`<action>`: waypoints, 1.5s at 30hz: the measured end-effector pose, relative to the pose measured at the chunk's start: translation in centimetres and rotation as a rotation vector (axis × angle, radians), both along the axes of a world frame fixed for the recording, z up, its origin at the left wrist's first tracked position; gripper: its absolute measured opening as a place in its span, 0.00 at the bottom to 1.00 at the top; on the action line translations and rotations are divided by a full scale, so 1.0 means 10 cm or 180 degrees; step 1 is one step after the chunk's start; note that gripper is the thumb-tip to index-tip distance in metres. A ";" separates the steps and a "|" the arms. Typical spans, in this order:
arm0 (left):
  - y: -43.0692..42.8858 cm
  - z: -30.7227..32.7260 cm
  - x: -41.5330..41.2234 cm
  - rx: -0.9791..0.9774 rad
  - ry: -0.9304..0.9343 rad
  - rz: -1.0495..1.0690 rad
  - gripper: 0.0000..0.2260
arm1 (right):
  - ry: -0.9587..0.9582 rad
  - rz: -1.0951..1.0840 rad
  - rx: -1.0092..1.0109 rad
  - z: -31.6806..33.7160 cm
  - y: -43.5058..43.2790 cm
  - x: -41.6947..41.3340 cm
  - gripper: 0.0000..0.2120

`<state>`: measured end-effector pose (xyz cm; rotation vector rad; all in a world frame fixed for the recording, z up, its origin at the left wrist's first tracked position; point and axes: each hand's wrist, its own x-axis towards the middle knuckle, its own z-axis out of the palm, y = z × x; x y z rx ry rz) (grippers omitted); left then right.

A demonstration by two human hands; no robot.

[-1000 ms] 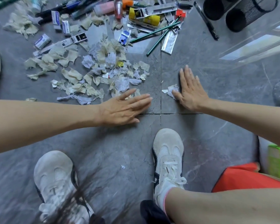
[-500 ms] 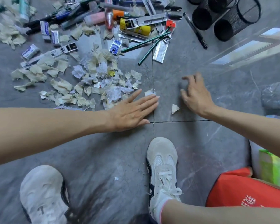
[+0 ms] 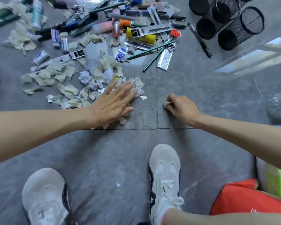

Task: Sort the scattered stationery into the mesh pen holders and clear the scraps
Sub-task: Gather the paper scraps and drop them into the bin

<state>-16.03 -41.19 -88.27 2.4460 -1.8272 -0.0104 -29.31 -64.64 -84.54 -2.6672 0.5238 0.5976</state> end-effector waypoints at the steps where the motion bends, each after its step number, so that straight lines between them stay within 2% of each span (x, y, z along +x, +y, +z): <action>1: 0.02 0.02 0.01 0.0017 0.0083 0.0208 0.27 | -0.0075 0.0002 0.0060 0.00 0.05 0.09 0.09; 4: 0.14 0.03 0.10 0.0035 0.0365 0.1038 0.30 | -0.0314 0.0220 0.0263 0.00 0.32 0.44 0.07; 8: 0.26 0.02 0.29 0.0096 0.1105 0.2094 0.32 | -0.0594 0.0615 0.0653 0.04 0.65 0.78 0.10; 10: 0.24 0.03 0.36 0.0112 0.1420 0.2065 0.31 | -0.0744 0.0637 0.0710 0.05 0.70 0.88 0.11; 14: 0.13 0.06 0.32 0.0175 0.1709 0.1080 0.30 | -0.1156 0.0259 0.0539 0.03 0.59 1.02 0.10; 16: 0.14 0.06 0.30 -0.0108 0.1772 0.1134 0.29 | -0.1295 0.0183 0.0586 -0.03 0.51 1.08 0.13; 19: 0.30 0.07 0.37 -0.0661 0.1462 0.2484 0.28 | -0.1309 0.0156 0.0739 -0.11 0.51 1.16 0.18; 21: 0.49 0.09 0.47 -0.0896 0.1066 0.3512 0.27 | -0.1256 0.0396 0.0834 -0.16 0.64 1.19 0.16; 23: 0.68 0.10 0.58 -0.0846 0.1073 0.4293 0.25 | -0.1177 0.0716 0.0978 -0.19 0.80 1.23 0.14; 25: 0.84 0.12 0.63 -0.0615 0.1335 0.4744 0.25 | -0.1129 0.0935 0.1116 -0.20 0.97 1.29 0.13; 27: 0.93 0.13 0.58 -0.0479 0.1761 0.4623 0.26 | -0.1171 0.1021 0.1077 -0.19 1.10 1.34 0.12; 30: 0.97 0.19 0.32 -0.0544 0.2423 0.3677 0.26 | -0.1351 0.1071 0.0855 -0.18 1.18 1.39 0.11; 32: 1.00 0.23 0.15 -0.0682 0.2598 0.3174 0.28 | -0.1415 0.1125 0.0726 -0.17 1.19 1.43 0.12; 34: 1.07 0.25 0.13 -0.0766 0.2442 0.3178 0.29 | -0.1390 0.1197 0.0663 -0.14 1.18 1.47 0.13; 37: 1.14 0.27 0.25 -0.0559 0.1854 0.3404 0.25 | -0.1303 0.1261 0.0599 -0.10 1.20 1.56 0.15; 42: 0.86 0.35 0.49 -0.0546 0.1360 0.2806 0.17 | -0.1067 0.1551 0.0374 -0.05 1.28 1.85 0.22; 45: 0.62 0.33 0.66 -0.0407 0.0909 0.3222 0.12 | -0.0649 0.1914 0.0196 -0.08 1.31 1.99 0.22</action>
